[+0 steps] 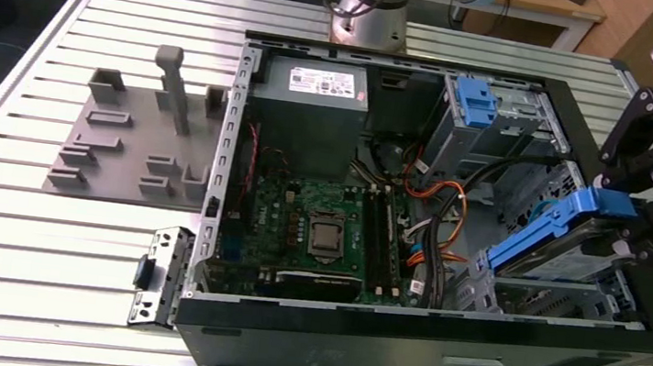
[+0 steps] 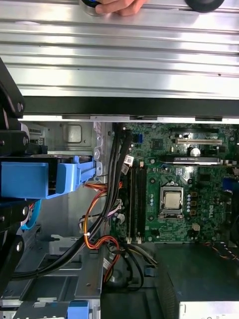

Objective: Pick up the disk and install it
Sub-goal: 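Insert the disk into the insertion slot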

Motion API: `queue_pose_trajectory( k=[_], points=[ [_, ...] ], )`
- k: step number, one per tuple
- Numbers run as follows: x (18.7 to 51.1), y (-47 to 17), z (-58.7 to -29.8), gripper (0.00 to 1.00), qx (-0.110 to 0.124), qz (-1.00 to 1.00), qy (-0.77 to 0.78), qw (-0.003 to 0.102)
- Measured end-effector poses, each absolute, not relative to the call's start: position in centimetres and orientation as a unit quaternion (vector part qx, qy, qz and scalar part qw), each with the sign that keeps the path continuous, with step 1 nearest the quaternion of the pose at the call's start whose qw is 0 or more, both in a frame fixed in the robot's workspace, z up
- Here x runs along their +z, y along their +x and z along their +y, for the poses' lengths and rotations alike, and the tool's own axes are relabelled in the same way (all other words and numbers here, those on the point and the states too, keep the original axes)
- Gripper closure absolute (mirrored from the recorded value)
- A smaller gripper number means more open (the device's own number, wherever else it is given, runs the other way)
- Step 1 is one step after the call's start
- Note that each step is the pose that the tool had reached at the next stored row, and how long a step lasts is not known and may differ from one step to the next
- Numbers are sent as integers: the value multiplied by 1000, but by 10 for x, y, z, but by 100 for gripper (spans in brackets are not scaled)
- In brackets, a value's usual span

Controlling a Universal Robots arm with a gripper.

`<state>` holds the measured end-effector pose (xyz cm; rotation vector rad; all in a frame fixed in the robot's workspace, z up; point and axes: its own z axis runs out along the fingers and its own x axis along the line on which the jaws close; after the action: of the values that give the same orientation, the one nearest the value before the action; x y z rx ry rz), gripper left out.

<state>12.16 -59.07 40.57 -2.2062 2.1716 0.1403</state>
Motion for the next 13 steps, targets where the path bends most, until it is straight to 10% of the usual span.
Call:
queue_pose_trajectory(
  k=[13],
  points=[
    [395, 122, -591, 64, 45, 701, -712, 21]
  ],
)
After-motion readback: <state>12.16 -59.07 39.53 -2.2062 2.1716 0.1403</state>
